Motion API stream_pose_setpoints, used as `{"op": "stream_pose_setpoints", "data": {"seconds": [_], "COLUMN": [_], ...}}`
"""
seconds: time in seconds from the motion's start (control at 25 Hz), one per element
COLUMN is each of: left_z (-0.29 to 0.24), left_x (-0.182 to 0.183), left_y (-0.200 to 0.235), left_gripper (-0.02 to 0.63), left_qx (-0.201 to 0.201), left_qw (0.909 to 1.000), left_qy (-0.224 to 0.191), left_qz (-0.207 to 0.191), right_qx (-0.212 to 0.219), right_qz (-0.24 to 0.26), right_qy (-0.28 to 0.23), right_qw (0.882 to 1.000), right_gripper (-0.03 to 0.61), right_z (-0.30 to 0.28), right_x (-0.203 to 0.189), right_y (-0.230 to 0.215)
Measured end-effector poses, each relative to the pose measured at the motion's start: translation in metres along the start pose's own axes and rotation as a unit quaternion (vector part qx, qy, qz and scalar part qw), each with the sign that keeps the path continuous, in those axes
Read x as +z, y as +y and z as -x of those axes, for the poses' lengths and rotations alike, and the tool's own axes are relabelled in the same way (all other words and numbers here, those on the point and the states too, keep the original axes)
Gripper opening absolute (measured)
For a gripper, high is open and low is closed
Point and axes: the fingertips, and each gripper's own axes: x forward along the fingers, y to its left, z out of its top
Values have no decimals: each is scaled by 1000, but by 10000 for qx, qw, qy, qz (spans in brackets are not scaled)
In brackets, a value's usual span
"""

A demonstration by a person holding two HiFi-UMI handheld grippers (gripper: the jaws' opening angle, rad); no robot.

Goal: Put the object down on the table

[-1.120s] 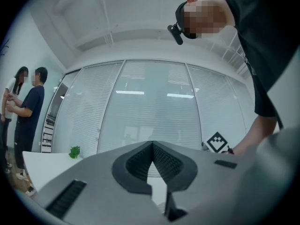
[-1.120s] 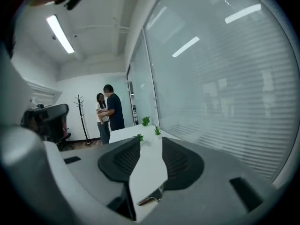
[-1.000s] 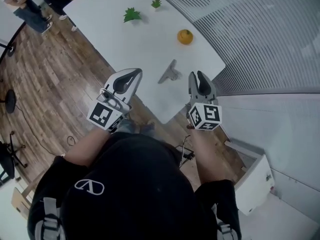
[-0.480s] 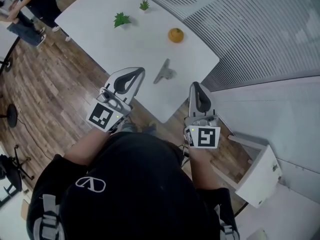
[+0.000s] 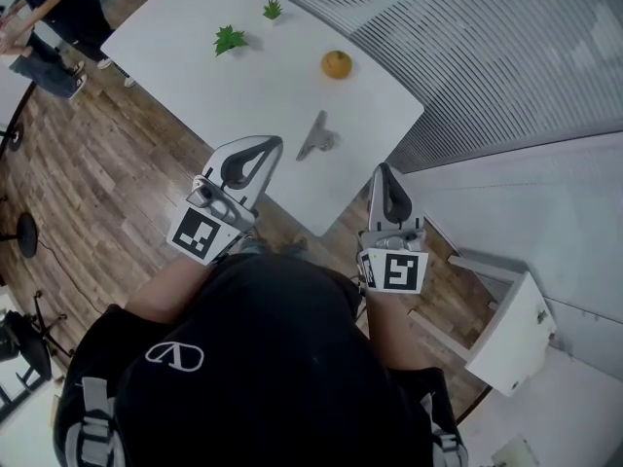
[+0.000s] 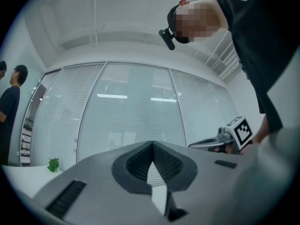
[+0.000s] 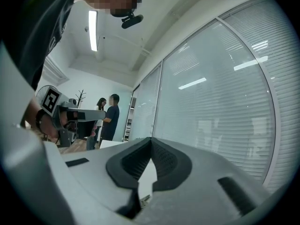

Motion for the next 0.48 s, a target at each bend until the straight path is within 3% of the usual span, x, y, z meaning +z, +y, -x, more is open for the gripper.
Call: {"op": "stream_pose_setpoints", "data": {"seconds": [0.48], "left_z": [-5], "left_x": [0], "left_y": [-6], "left_gripper": [5], "left_qx": [-105], "left_qw": [9999], "left_qy": [28], "left_qz": [-4], "right_qx": [-149], "right_qz": [45], "right_qy": [58], "right_qw": [9999], "right_gripper": [5], "right_z": [2], "right_x": [-8], "right_y": [0]}}
